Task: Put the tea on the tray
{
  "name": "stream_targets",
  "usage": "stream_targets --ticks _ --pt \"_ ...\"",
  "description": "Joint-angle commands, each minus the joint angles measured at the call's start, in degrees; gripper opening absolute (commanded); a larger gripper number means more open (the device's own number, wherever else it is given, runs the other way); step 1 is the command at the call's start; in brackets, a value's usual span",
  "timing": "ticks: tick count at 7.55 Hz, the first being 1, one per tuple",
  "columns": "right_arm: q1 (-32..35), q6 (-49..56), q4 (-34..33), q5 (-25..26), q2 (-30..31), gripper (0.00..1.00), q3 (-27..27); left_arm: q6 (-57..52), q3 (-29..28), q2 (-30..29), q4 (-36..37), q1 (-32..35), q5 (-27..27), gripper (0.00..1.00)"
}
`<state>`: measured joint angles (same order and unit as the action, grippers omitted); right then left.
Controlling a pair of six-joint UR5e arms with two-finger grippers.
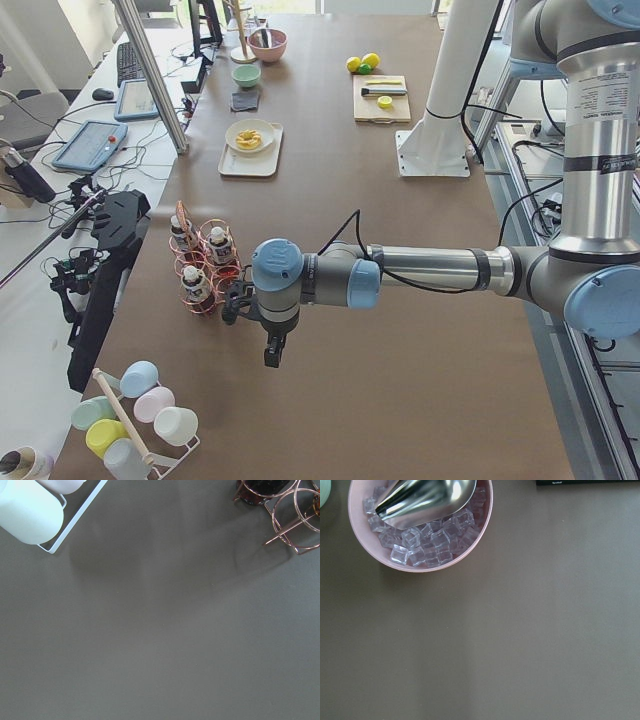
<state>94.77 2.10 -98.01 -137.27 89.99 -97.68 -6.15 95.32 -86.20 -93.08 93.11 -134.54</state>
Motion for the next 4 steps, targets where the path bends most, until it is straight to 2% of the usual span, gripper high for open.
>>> stream_targets --ticks 1,4 --pt "0.0 0.0 0.1 0.2 -0.3 1.0 0.6 0.2 0.5 -0.1 0.0 0.1 0.0 0.97" --pt "0.0 -0.1 0.0 0.1 -0.3 1.0 0.6 0.5 0.2 -0.6 -2.9 -0.1 0.2 0.97"
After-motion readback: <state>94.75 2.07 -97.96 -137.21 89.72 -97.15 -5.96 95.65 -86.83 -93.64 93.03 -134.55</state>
